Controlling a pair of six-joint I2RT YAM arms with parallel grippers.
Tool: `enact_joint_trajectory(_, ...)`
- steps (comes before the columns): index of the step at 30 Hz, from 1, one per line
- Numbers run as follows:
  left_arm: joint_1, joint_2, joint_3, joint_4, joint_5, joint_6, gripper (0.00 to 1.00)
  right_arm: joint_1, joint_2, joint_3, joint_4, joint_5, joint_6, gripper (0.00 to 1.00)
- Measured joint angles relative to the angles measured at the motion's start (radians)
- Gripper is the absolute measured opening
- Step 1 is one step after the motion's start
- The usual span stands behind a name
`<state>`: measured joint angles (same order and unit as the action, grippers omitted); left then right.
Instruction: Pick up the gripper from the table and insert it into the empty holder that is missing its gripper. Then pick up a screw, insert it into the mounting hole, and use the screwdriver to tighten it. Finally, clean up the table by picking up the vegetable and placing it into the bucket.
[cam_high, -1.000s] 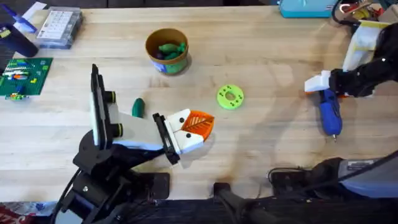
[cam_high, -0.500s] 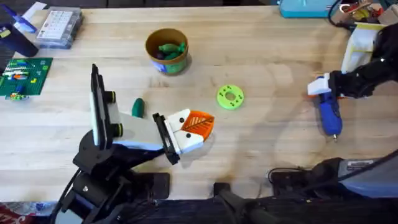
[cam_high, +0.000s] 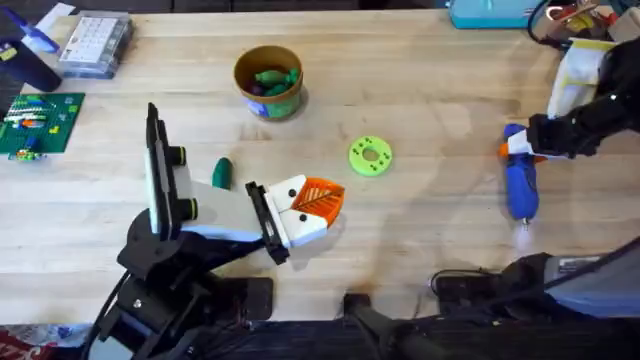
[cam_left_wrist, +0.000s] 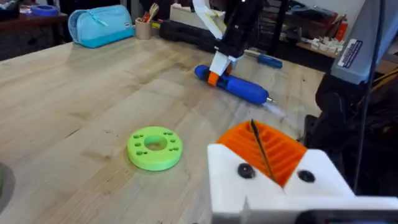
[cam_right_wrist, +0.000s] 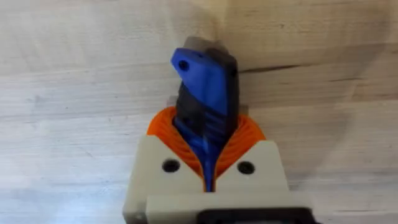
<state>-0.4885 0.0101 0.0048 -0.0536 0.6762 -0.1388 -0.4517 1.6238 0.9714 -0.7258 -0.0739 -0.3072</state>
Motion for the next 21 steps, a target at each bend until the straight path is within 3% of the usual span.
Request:
enact_joint_trajectory(7, 0.0, 0.0, 0.0, 0.0, 0.0, 0.0, 0.011, 0.004, 0.018, 0.042, -0.07, -0.053, 0.002, 0.027)
enact_joint_trajectory(21, 0.0, 0.0, 0.0, 0.0, 0.0, 0.0, 0.011, 0.008, -0.042, 0.315, -0.141, -0.21, 0.008, 0.027)
